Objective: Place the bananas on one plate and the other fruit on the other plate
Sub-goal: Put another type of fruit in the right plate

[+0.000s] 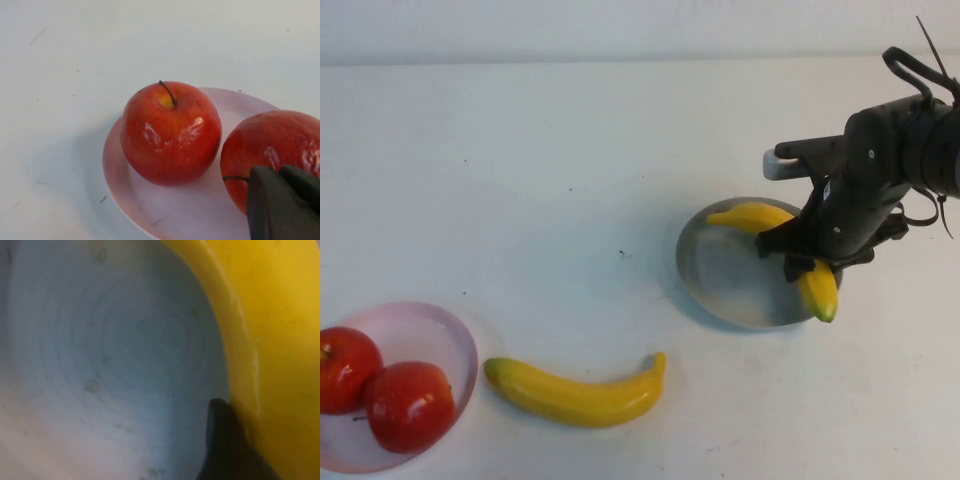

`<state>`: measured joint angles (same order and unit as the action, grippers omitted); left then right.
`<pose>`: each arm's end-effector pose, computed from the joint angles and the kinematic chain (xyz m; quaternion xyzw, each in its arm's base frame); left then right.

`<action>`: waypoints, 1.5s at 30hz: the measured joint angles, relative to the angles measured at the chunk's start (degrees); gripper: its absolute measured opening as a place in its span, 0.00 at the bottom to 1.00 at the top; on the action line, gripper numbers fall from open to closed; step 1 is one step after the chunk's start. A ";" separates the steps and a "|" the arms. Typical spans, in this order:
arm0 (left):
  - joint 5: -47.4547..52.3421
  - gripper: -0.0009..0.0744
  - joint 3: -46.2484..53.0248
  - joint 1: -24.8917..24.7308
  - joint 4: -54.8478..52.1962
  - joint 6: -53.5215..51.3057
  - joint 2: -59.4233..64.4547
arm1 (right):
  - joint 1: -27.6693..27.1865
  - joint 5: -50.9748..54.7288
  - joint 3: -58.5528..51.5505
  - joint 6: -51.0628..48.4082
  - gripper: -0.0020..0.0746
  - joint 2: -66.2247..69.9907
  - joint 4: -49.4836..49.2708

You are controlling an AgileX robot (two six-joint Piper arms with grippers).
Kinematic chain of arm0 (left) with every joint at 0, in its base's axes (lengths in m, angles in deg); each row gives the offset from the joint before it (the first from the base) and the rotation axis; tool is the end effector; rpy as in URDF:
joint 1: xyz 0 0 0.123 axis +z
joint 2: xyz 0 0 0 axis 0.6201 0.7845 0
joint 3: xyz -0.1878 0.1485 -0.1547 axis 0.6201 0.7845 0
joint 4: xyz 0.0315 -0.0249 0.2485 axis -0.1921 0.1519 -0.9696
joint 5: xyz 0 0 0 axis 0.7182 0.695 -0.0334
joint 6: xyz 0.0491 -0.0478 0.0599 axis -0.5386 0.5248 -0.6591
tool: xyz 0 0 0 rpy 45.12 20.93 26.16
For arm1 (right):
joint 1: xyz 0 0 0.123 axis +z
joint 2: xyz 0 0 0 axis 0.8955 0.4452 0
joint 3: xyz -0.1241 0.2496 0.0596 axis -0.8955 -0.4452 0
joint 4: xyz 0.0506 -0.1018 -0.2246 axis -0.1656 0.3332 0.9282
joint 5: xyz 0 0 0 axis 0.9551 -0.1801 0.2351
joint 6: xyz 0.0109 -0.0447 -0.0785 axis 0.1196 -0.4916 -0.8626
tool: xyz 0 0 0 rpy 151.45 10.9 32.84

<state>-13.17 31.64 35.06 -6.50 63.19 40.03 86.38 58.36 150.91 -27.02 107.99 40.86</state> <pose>0.0524 -0.0037 0.1713 0.0237 0.8054 -0.0217 0.5919 0.3740 0.1552 0.1955 -0.0897 0.9854 0.0332 0.1409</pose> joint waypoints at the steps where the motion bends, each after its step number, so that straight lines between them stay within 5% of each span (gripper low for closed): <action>1: 0.00 0.02 0.00 0.00 0.00 0.00 0.00 | 0.00 0.00 0.00 0.00 0.42 0.23 0.00; 9: 0.00 0.02 0.00 0.00 0.00 0.00 0.00 | 0.00 -0.78 0.00 0.00 0.61 0.18 0.00; 16: 0.00 0.02 0.00 0.00 0.00 0.00 0.00 | 1.65 -2.45 0.00 -2.48 0.64 -6.11 0.24; 21: 0.00 0.02 0.00 0.00 0.00 0.00 0.00 | 7.69 -3.15 0.00 -18.21 0.58 -11.39 -2.62; 32: 0.00 0.02 0.00 0.00 0.00 0.00 0.00 | 21.16 7.79 0.00 -71.72 0.46 -8.24 -23.84; 45: 0.00 0.02 0.00 0.00 0.00 0.00 0.00 | 24.12 7.91 3.29 -77.55 0.46 0.61 -25.85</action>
<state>-13.17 31.64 35.06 -6.50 63.19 40.03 110.50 66.27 154.20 -104.58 108.60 15.01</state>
